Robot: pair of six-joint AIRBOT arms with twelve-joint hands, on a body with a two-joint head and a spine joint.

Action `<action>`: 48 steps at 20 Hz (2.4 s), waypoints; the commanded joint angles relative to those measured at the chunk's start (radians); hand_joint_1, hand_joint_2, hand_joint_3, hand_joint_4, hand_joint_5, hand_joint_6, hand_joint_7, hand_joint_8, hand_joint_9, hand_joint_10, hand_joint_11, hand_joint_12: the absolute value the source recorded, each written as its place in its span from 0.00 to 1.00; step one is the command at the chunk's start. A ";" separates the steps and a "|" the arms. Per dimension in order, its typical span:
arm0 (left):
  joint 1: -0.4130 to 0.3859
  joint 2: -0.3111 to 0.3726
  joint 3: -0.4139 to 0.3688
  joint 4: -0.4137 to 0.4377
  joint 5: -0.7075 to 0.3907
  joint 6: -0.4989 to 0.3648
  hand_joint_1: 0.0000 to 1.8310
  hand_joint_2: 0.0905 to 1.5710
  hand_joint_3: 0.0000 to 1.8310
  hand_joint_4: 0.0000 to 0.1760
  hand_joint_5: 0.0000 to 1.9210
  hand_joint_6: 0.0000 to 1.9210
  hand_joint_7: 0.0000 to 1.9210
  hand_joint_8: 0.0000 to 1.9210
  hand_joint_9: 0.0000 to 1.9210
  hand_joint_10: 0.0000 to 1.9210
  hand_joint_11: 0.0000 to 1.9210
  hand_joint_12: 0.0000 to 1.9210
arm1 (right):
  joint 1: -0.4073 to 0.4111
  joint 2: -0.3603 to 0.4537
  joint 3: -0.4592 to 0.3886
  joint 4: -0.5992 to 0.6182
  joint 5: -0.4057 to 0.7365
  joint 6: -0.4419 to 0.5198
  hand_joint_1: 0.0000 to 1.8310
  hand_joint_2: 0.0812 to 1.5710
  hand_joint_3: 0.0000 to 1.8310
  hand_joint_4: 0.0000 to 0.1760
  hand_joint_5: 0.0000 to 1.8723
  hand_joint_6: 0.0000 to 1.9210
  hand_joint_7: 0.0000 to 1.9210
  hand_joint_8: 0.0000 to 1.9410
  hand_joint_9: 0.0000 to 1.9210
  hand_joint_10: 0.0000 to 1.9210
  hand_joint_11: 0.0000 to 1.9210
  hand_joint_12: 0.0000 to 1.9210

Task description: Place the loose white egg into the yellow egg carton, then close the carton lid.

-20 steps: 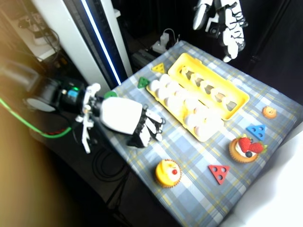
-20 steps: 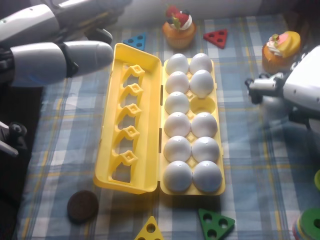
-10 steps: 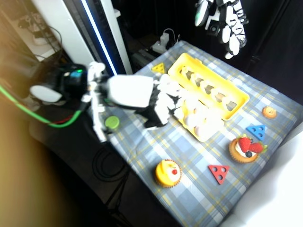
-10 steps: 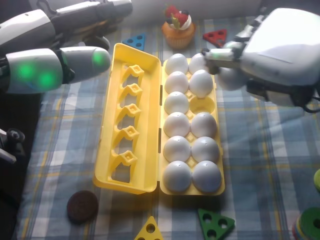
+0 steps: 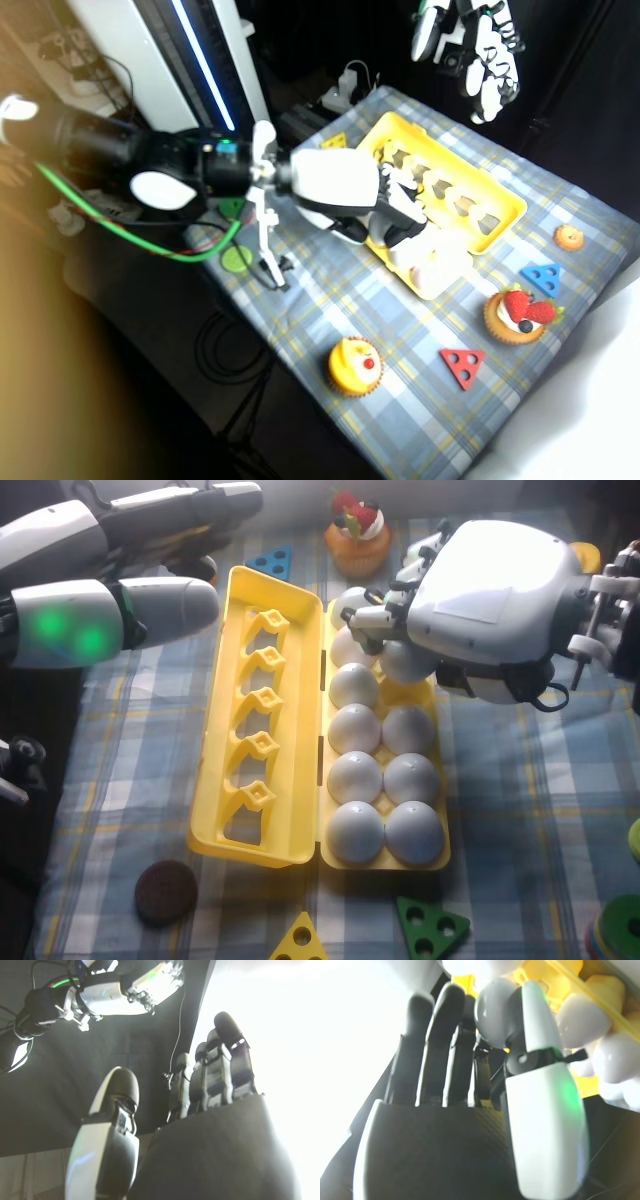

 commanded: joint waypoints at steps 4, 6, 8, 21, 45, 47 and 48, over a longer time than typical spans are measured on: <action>-0.011 0.000 0.003 -0.032 -0.114 -0.004 0.23 0.87 0.00 0.27 0.10 0.00 0.07 0.00 0.08 0.01 0.00 0.55 | 0.015 0.003 -0.004 0.001 0.104 -0.005 0.41 0.79 0.00 0.22 0.00 0.02 0.02 0.02 0.01 0.06 0.00 0.44; -0.011 0.000 0.003 -0.035 -0.113 -0.004 0.25 0.87 0.00 0.29 0.10 0.00 0.06 0.00 0.07 0.01 0.00 0.51 | 0.015 0.015 -0.016 0.006 0.113 -0.005 0.34 0.82 0.00 0.20 0.00 0.00 0.00 0.00 0.00 0.00 0.00 0.02; -0.010 0.000 0.003 -0.042 -0.114 -0.003 0.22 0.87 0.00 0.23 0.10 0.00 0.06 0.00 0.07 0.00 0.00 0.50 | 0.015 0.041 -0.034 0.016 0.137 -0.005 0.33 0.84 0.01 0.04 0.00 0.00 0.00 0.00 0.00 0.00 0.00 0.00; 0.149 -0.008 0.045 -0.252 -0.295 -0.119 0.19 0.88 0.00 0.00 0.01 0.00 0.03 0.00 0.05 0.02 0.00 0.65 | -0.140 0.379 -0.275 0.039 0.385 -0.006 0.07 0.77 0.01 0.40 0.00 0.00 0.00 0.00 0.00 0.00 0.00 0.00; 0.383 -0.199 0.177 -0.208 -0.215 -0.505 0.00 0.81 0.01 0.00 0.00 0.00 0.00 0.00 0.13 0.02 0.02 0.68 | -0.303 0.505 -0.380 0.174 0.612 -0.123 0.20 0.77 0.00 0.33 0.00 0.00 0.00 0.00 0.00 0.00 0.00 0.00; 0.376 -0.208 0.181 -0.191 -0.207 -0.514 0.00 0.81 0.00 0.00 0.00 0.00 0.00 0.00 0.14 0.02 0.03 0.77 | -0.303 0.505 -0.380 0.174 0.612 -0.123 0.20 0.77 0.00 0.46 0.00 0.00 0.00 0.00 0.00 0.00 0.00 0.00; 0.369 -0.217 0.185 -0.180 -0.205 -0.524 0.00 0.79 0.00 0.00 0.00 0.00 0.00 0.00 0.14 0.02 0.04 0.80 | -0.303 0.505 -0.380 0.174 0.612 -0.123 0.21 0.77 0.00 0.47 0.00 0.00 0.00 0.00 0.00 0.00 0.00 0.00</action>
